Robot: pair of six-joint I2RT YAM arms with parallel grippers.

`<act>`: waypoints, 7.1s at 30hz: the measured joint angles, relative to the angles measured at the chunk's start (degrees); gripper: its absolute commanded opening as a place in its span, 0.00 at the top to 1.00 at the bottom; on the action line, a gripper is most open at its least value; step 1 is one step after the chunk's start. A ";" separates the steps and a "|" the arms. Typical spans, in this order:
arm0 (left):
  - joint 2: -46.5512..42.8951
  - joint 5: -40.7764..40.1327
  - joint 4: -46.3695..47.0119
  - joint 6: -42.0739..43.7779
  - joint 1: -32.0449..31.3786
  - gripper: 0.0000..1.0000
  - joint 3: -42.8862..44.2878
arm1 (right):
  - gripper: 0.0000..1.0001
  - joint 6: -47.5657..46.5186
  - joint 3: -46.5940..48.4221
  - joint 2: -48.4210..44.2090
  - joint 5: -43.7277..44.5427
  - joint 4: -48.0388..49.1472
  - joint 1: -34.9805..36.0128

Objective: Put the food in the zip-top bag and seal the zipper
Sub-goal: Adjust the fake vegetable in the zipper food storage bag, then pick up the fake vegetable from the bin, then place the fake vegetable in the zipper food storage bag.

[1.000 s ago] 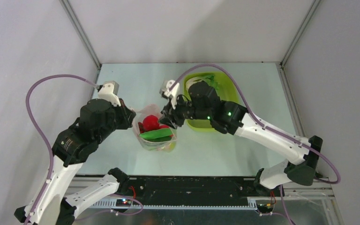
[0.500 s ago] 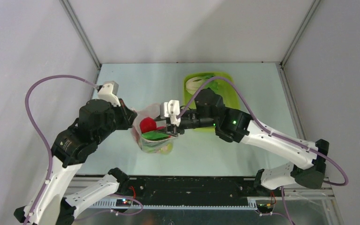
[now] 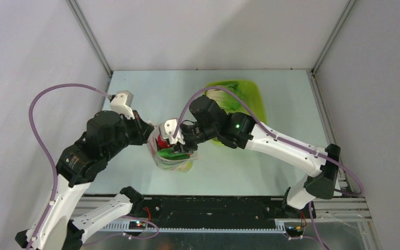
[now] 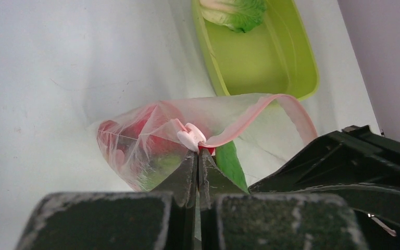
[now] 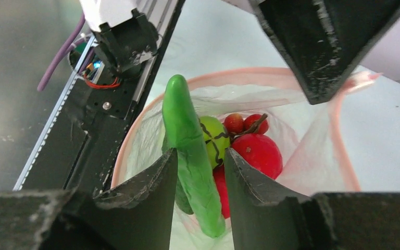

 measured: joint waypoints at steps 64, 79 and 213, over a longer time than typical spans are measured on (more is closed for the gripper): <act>-2.43 -3.65 5.57 0.96 -0.24 1.00 -3.13 | 0.17 33.79 5.92 9.92 23.63 0.57 0.81; -1.70 -6.27 6.29 1.55 -0.24 1.00 -3.28 | 0.01 35.76 -8.72 -16.06 20.74 18.14 -11.23; 20.98 -4.46 -2.16 -3.69 0.07 1.00 12.46 | 0.80 -83.27 -38.29 -19.37 31.93 22.16 6.67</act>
